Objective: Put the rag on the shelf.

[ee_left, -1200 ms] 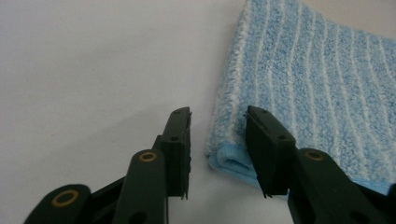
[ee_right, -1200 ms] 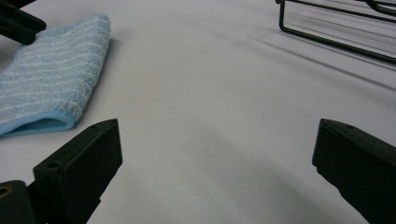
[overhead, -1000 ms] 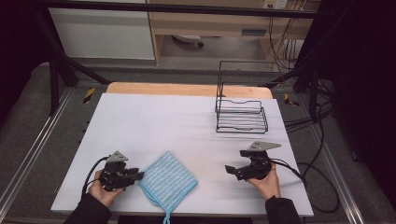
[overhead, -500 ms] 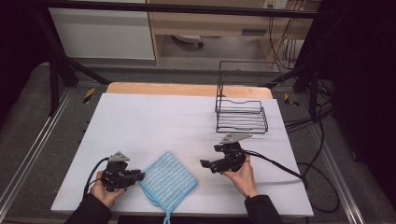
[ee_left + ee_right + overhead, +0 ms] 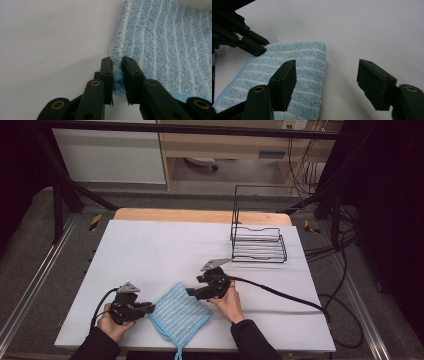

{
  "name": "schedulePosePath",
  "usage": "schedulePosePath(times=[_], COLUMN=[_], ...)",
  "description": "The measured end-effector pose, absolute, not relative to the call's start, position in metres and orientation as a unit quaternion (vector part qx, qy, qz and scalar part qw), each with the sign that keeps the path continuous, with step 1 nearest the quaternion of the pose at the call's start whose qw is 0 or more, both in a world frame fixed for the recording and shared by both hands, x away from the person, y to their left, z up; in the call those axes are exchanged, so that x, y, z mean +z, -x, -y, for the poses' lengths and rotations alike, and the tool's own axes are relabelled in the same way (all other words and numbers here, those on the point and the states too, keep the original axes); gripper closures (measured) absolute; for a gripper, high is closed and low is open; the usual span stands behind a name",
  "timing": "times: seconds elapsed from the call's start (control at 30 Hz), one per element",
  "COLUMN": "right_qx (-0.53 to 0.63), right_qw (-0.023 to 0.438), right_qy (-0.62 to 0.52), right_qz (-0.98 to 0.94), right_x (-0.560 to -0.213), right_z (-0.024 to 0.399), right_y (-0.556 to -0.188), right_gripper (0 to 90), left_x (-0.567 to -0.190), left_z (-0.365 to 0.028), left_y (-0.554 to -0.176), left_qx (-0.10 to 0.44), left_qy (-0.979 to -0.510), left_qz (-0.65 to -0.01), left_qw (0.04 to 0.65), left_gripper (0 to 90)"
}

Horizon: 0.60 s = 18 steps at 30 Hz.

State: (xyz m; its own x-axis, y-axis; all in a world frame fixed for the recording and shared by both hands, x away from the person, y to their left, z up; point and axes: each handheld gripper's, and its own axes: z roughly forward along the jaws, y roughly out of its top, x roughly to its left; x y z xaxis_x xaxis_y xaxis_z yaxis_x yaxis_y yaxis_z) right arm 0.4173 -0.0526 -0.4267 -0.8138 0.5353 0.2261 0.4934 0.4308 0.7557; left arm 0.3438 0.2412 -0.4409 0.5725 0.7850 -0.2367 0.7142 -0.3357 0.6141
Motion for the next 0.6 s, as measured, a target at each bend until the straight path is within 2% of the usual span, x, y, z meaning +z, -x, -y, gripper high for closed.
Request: schedulePosePath(times=[0.03, 0.07, 0.1, 0.23, 0.3, 0.33, 0.5, 0.6], right_qx=[0.438, 0.435, 0.435, 0.426, 0.424, 0.419, 0.413, 0.414], right_qw=[0.024, 0.017, 0.017, -0.001, -0.003, -0.013, -0.024, -0.024], right_qy=[-0.304, -0.299, -0.299, -0.294, -0.295, -0.295, -0.301, -0.305], right_qz=[-0.845, -0.849, -0.849, -0.856, -0.857, -0.859, -0.859, -0.858], right_x=[-0.427, -0.43, -0.43, -0.441, -0.443, -0.447, -0.449, -0.447], right_z=[0.053, 0.044, 0.044, 0.028, 0.026, 0.025, 0.025, 0.025], right_y=[-0.417, -0.419, -0.419, -0.425, -0.425, -0.427, -0.427, -0.426], right_gripper=[34.6, 40.4, 40.4, 51.5, 53.7, 59.7, 74.7, 78.2], left_x=[-0.441, -0.44, -0.44, -0.44, -0.439, -0.439, -0.437, -0.437], left_z=[-0.241, -0.24, -0.24, -0.24, -0.24, -0.24, -0.241, -0.241], left_y=[-0.344, -0.343, -0.343, -0.343, -0.343, -0.343, -0.343, -0.344], left_qx=[0.053, 0.056, 0.056, 0.057, 0.058, 0.058, 0.059, 0.059], left_qy=[-0.816, -0.818, -0.818, -0.819, -0.819, -0.819, -0.818, -0.817], left_qz=[-0.458, -0.455, -0.455, -0.454, -0.453, -0.453, -0.453, -0.454], left_qw=[0.347, 0.346, 0.346, 0.347, 0.347, 0.347, 0.35, 0.35], left_gripper=[78.4, 79.9, 80.4, 81.7, 81.9, 82.3, 82.7, 82.8])
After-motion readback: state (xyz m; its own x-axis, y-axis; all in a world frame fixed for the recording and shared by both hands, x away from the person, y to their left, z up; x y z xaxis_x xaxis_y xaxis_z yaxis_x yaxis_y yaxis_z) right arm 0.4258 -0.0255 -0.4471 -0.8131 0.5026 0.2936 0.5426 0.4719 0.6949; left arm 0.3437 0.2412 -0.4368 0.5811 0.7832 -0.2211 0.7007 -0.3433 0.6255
